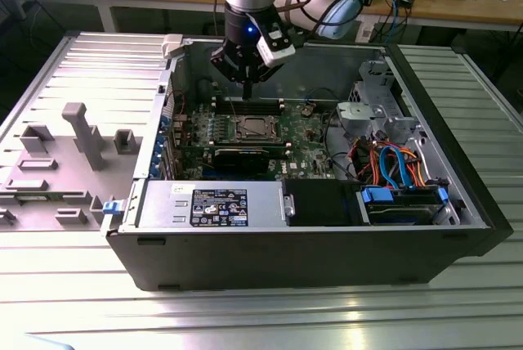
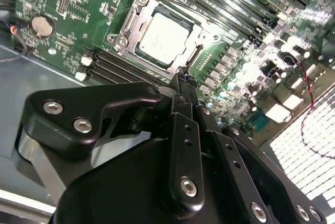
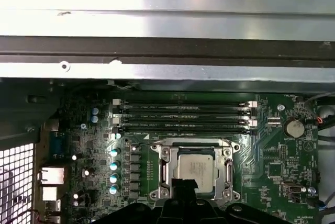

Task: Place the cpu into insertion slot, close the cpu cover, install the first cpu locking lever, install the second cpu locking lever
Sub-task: 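Install the first cpu locking lever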

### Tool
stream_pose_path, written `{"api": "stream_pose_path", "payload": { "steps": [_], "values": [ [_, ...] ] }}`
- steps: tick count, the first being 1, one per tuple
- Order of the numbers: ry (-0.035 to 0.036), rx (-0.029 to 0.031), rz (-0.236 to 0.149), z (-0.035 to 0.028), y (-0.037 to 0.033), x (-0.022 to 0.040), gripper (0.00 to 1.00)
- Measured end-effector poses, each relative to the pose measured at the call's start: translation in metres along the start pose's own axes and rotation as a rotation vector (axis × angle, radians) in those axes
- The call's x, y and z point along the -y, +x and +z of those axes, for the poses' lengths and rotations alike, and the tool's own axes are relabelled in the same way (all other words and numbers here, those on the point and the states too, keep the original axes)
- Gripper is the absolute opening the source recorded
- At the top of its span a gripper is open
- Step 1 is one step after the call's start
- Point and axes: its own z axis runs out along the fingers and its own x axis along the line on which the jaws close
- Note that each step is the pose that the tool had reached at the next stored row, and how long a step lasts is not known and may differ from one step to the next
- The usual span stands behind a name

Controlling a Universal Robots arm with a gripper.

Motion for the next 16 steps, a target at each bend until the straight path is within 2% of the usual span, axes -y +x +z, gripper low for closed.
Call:
{"api": "stream_pose_path", "payload": {
  "steps": [1,3,6,10,13,16],
  "values": [
    [-0.0010,0.0001,-0.003,0.0002,0.0162,-0.0002,0.11],
    [-0.0018,-0.0010,-0.049,0.0046,0.0306,-0.0003,0.11],
    [-0.0019,-0.0010,-0.050,0.0059,0.0412,-0.0005,0.11],
    [-0.0032,-0.0011,-0.050,0.0083,0.0478,-0.0021,0.11],
    [-0.0145,-0.0006,-0.049,0.0108,0.0482,-0.0034,0.11],
    [-0.0169,-0.0003,-0.049,0.0122,0.0481,-0.0076,0.11]
  ]
}}
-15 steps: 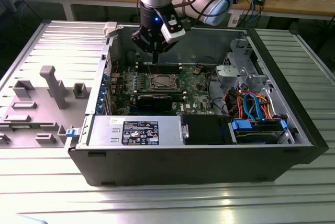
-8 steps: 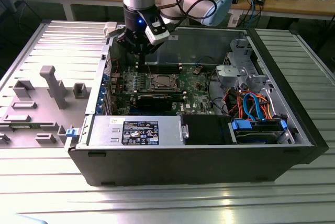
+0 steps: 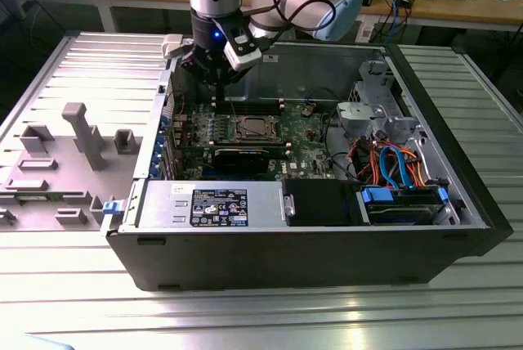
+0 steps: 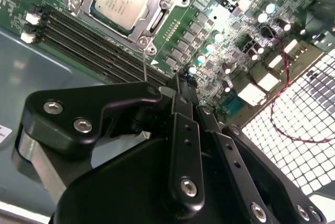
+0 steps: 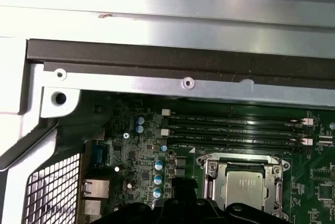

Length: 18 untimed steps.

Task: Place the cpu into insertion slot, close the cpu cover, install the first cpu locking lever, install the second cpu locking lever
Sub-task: 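Install the first cpu locking lever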

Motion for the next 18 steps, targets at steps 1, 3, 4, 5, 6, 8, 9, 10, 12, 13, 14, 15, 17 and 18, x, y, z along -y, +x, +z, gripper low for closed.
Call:
{"api": "stream_pose_path", "payload": {
  "steps": [1,3,4,5,6,8,9,10,12,13,14,15,17,18],
  "values": [
    [0.0000,-0.0001,0.000,0.0006,0.0000,-0.0012,0.11],
    [-0.0001,-0.0002,0.000,0.0019,-0.0002,-0.0037,0.11],
    [-0.0002,-0.0001,0.000,0.0024,-0.0002,-0.0047,0.11],
    [-0.0003,-0.0001,0.000,0.0028,-0.0003,-0.0057,0.11],
    [-0.0004,-0.0002,0.000,0.0032,-0.0003,-0.0065,0.11],
    [-0.0009,0.0000,0.000,0.0040,-0.0004,-0.0076,0.11],
    [-0.0010,0.0000,0.000,0.0042,-0.0005,-0.0083,0.11],
    [-0.0010,-0.0001,0.000,0.0044,-0.0005,-0.0092,0.11],
    [-0.0010,-0.0001,0.000,0.0046,-0.0007,-0.0108,0.11],
    [-0.0010,0.0000,0.000,0.0046,-0.0011,-0.0115,0.11],
    [-0.0011,0.0000,0.000,0.0047,-0.0021,-0.0118,0.11],
    [-0.0010,0.0000,0.000,0.0047,-0.0042,-0.0118,0.11],
    [-0.0010,-0.0001,0.000,0.0047,-0.0074,-0.0116,0.11],
    [-0.0010,-0.0001,0.000,0.0048,-0.0093,-0.0116,0.11]
  ]
}}
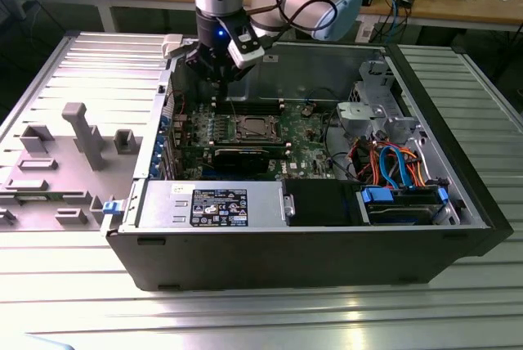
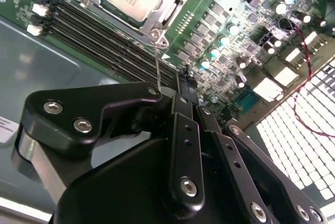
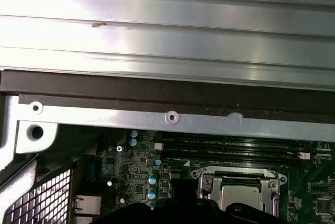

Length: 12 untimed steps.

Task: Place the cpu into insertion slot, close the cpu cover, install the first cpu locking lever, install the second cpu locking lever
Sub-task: 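Install the first cpu locking lever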

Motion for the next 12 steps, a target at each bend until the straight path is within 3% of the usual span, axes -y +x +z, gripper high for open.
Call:
{"api": "stream_pose_path", "payload": {
  "steps": [1,3,6,9,12],
  "values": [
    [0.0000,0.0000,0.000,0.0001,-0.0026,0.0001,0.11],
    [0.0000,-0.0001,0.000,0.0007,-0.0160,0.0008,0.11],
    [0.0000,-0.0004,0.000,0.0018,-0.0289,0.0011,0.11],
    [0.0000,-0.0004,0.004,0.0033,-0.0360,0.0008,0.11],
    [0.0003,0.0002,0.020,0.0053,-0.0388,0.0009,0.11]
  ]
}}
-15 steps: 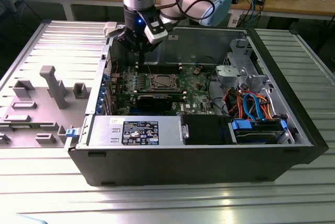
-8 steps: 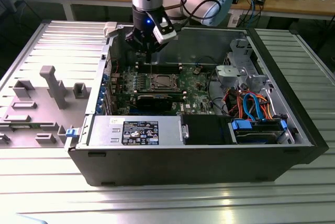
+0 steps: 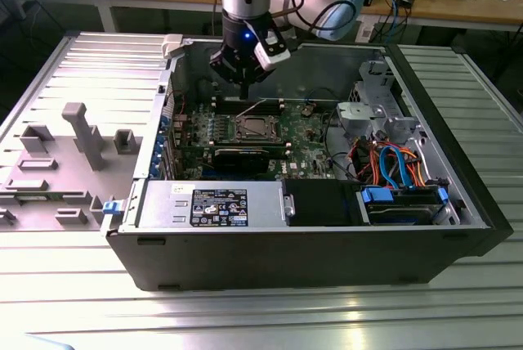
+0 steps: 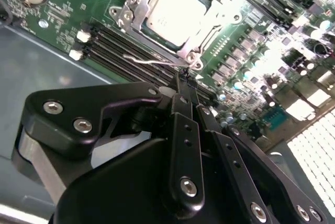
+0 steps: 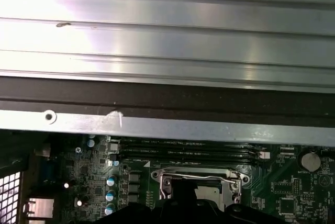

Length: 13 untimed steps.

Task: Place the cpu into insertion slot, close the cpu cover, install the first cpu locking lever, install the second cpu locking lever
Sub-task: 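Install the first cpu locking lever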

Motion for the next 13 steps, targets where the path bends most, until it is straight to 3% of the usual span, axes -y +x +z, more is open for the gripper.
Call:
{"api": "stream_pose_path", "payload": {
  "steps": [2,13],
  "values": [
    [0.0001,0.0006,0.019,0.0021,-0.0021,0.0001,0.11],
    [0.0000,0.0001,0.019,0.0136,-0.0114,-0.0020,0.11]
  ]
}}
